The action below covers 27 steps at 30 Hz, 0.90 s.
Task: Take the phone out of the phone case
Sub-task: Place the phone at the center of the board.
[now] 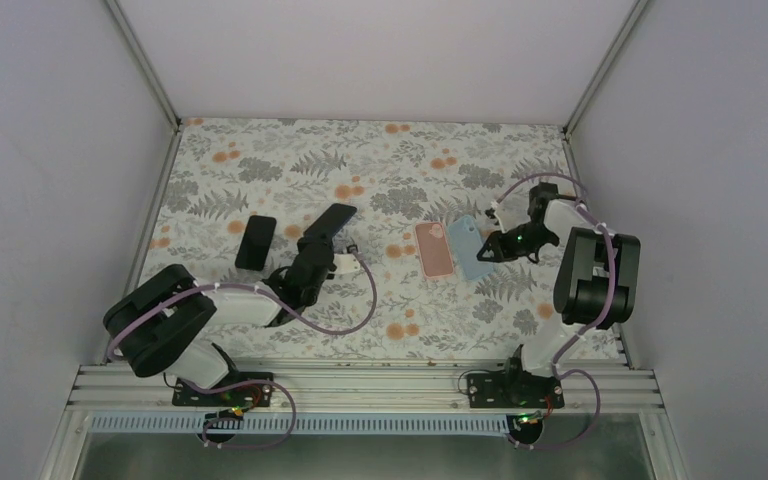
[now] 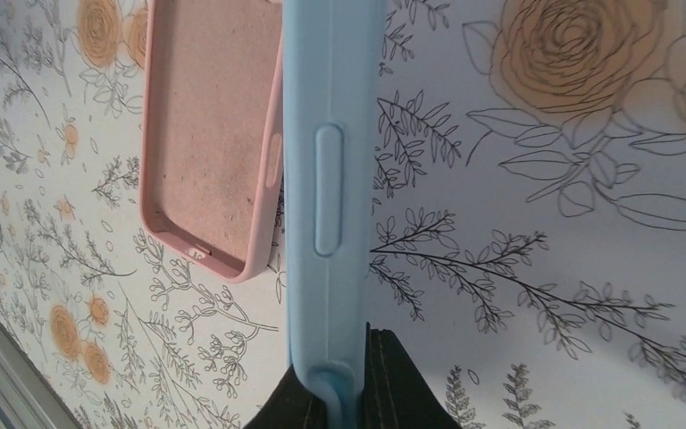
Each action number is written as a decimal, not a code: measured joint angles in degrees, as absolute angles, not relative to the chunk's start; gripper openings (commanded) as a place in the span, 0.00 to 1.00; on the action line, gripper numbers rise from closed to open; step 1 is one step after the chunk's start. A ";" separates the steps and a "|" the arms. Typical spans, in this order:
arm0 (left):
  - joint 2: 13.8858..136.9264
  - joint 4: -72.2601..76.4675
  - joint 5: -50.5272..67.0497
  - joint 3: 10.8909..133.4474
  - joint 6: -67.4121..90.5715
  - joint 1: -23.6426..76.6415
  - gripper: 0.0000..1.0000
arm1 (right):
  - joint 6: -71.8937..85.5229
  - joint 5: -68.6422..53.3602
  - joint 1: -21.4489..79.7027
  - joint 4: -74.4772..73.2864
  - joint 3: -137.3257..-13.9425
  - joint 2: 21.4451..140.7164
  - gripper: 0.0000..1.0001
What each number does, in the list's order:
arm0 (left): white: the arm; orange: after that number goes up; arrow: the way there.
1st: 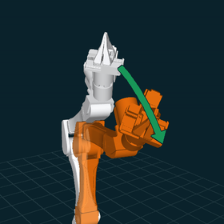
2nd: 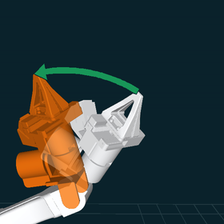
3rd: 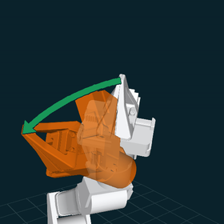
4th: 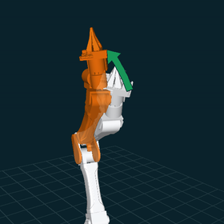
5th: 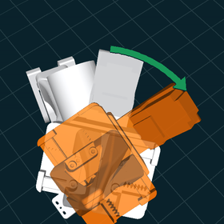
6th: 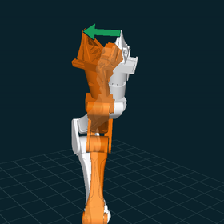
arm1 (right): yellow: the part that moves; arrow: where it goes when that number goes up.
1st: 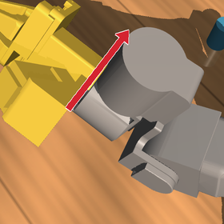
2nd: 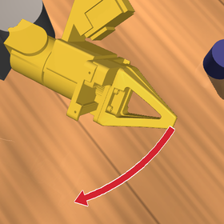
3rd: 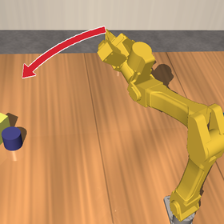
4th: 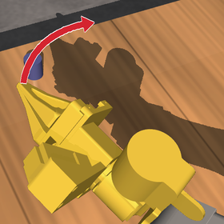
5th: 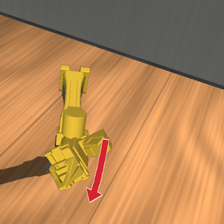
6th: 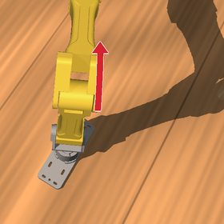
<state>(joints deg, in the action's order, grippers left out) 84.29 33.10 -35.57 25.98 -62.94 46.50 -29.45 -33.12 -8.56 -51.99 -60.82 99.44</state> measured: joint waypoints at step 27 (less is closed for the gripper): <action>86.37 15.62 -18.20 29.58 -53.30 56.80 1.00 | -32.60 -32.36 -15.88 -51.27 -61.95 99.48 0.99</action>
